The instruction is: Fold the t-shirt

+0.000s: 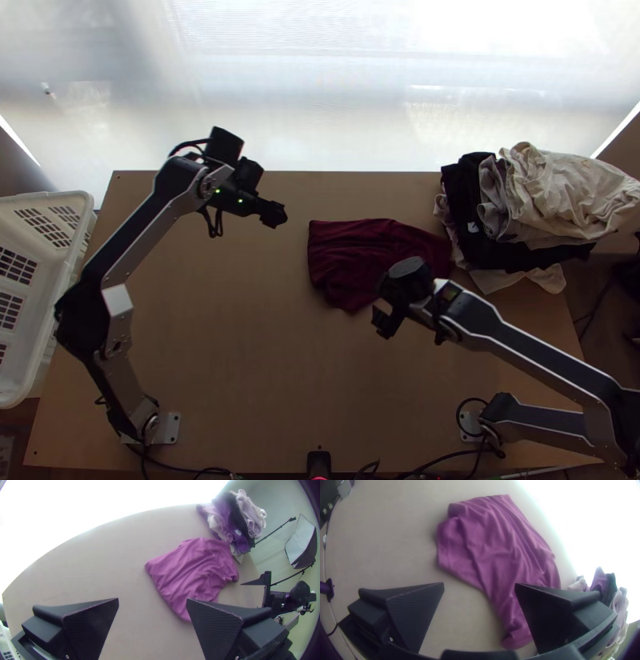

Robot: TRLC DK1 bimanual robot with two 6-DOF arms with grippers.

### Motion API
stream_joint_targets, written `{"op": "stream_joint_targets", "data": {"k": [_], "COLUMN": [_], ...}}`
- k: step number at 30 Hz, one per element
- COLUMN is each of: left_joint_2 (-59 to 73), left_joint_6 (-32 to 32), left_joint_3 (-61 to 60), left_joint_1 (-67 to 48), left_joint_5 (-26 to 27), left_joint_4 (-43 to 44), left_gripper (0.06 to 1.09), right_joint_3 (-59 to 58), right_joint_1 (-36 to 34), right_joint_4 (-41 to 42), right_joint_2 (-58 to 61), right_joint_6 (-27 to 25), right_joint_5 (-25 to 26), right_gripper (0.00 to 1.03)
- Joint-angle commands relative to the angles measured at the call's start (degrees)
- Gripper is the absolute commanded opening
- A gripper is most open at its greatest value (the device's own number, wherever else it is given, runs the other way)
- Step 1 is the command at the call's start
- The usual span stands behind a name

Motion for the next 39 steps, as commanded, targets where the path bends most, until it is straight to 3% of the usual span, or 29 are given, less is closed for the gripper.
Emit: {"op": "stream_joint_targets", "data": {"k": [1, 8, 10, 24, 31, 39], "left_joint_2": [-7.33, -13.48, -14.88, -27.01, -30.97, -33.52], "left_joint_6": [4.18, 6.55, 7.08, 6.02, 6.02, 6.81], "left_joint_3": [-7.97, -15.09, -16.14, -26.25, -30.56, -33.28], "left_joint_1": [4.45, 7.17, 8.31, 19.65, 22.2, 24.57], "left_joint_5": [-4.66, -9.23, -11.17, -11.08, -9.5, -7.74], "left_joint_4": [2.44, 6.48, 7.1, 12.63, 13.95, 14.3], "left_gripper": [1.04, 1.04, 1.04, 1.04, 1.04, 1.04], "right_joint_3": [-1.73, -3.75, -2.52, -0.5, 2.22, 5.74], "right_joint_1": [12.66, 19.34, 18.99, 13.9, 13.98, 15.57], "right_joint_4": [0.88, 13.36, 16.08, 34.19, 34.19, 26.46], "right_joint_2": [3.23, 12.73, 16.15, 26.17, 29.95, 28.28], "right_joint_6": [-0.69, -5.52, -6.23, -17.83, -17.65, -14.05], "right_joint_5": [4.86, 14.08, 16.02, 25.42, 25.25, 24.89], "right_gripper": [0.98, 0.98, 0.98, 0.98, 0.98, 0.98]}}
